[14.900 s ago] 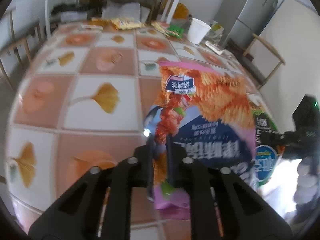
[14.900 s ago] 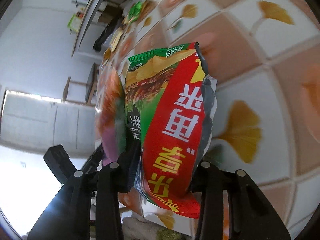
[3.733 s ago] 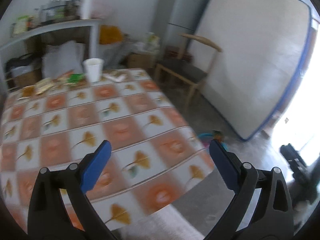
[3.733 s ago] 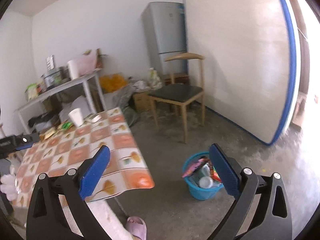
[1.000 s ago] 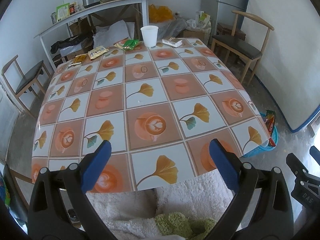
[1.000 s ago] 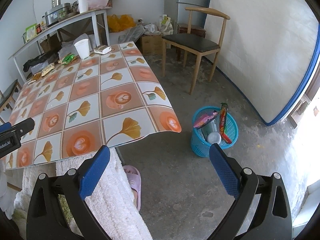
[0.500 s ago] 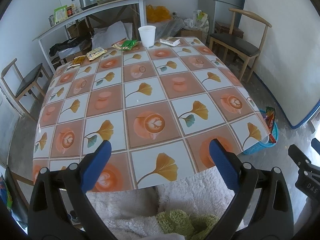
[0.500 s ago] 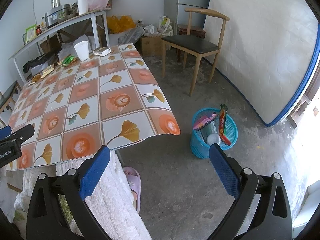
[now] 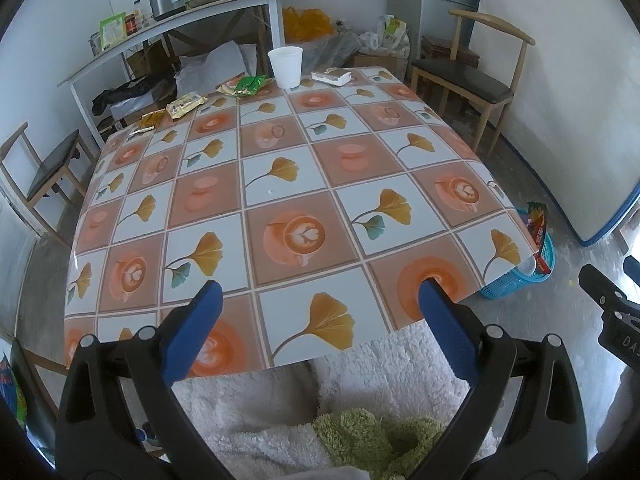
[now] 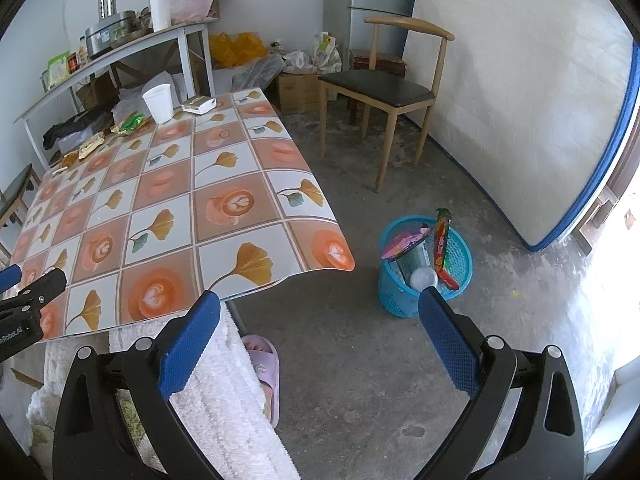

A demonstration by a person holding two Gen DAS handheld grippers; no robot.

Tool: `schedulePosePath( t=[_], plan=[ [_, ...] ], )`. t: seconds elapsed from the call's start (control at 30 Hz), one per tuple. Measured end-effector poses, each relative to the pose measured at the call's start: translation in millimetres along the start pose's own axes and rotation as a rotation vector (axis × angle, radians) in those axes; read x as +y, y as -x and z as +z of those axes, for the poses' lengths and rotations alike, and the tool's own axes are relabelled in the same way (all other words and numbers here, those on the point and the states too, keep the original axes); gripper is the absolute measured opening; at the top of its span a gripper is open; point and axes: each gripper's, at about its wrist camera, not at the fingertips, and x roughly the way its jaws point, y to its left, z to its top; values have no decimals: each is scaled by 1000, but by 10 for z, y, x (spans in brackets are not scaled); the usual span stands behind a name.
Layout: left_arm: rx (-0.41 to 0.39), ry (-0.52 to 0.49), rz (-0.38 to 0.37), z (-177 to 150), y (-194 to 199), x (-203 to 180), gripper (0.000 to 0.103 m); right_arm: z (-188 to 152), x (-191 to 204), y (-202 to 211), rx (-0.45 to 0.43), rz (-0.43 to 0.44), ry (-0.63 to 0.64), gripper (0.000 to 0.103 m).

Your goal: Collect trash

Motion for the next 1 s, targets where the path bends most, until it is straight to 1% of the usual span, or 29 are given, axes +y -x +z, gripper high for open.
schedulePosePath(
  t=[1.0],
  plan=[
    [-1,-5,1,-8,24,1,94,-17,-9,-33,3,-6,-5,96]
  ],
)
